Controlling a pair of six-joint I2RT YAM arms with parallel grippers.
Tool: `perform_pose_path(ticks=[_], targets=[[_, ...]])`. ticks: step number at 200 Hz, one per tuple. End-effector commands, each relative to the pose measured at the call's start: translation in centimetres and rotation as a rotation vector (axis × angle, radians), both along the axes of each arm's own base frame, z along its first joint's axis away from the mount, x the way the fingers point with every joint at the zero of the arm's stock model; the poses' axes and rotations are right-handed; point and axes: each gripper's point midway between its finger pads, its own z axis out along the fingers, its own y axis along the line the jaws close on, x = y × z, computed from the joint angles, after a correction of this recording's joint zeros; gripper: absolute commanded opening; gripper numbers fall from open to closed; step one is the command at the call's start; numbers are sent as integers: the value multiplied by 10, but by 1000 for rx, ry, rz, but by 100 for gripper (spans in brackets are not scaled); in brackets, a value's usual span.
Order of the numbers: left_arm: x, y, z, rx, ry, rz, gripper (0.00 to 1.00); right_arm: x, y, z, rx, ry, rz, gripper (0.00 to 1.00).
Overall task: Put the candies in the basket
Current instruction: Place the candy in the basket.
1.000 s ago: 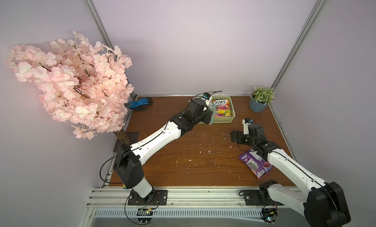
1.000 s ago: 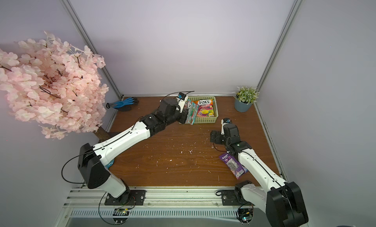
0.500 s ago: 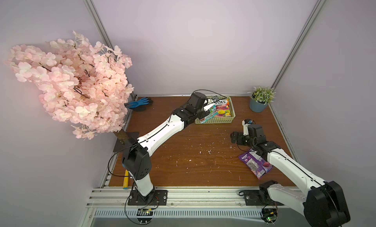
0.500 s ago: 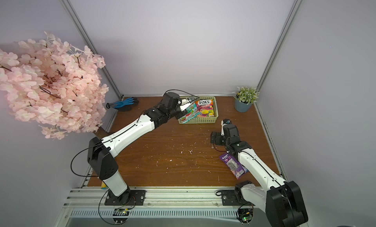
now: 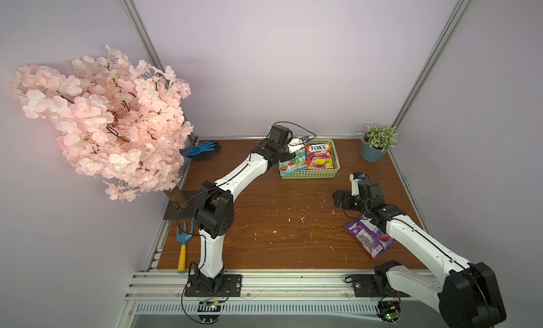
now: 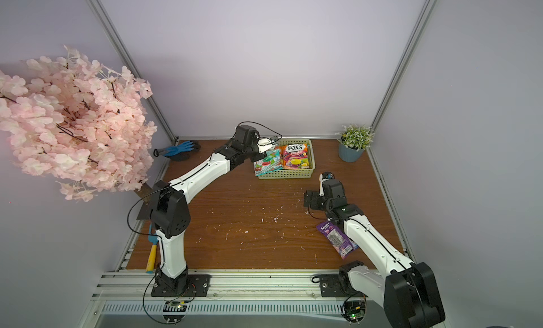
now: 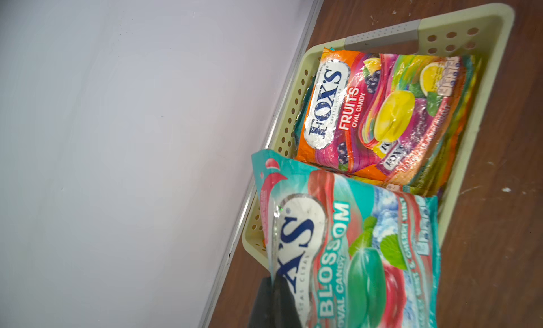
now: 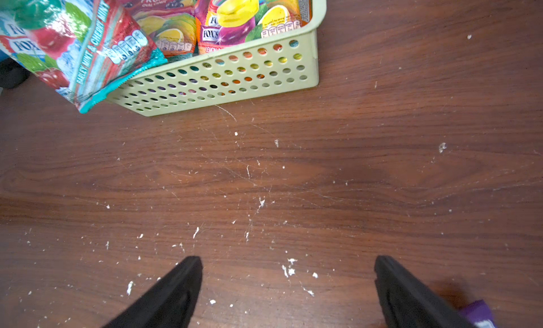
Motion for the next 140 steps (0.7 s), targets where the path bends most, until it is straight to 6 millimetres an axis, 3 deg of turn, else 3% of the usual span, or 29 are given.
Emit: perform_pose_path(ticks=[1, 39, 61, 126, 133, 140], targets=[[19, -9, -9, 12, -70, -37, 0, 5, 7, 8, 28, -27, 18, 98], [58, -13, -21, -10, -182, 8, 1, 11, 9, 8, 29, -20, 16, 98], [77, -13, -34, -25, -225, 42, 9, 14, 9, 8, 26, -24, 10, 98], [110, -14, -56, -67, -227, 45, 15, 19, 11, 9, 28, -17, 4, 98], [112, -12, -58, -67, -231, 51, 17, 19, 12, 9, 28, -14, 5, 98], [113, -10, -60, -67, -229, 54, 25, 18, 11, 9, 27, -11, 2, 98]])
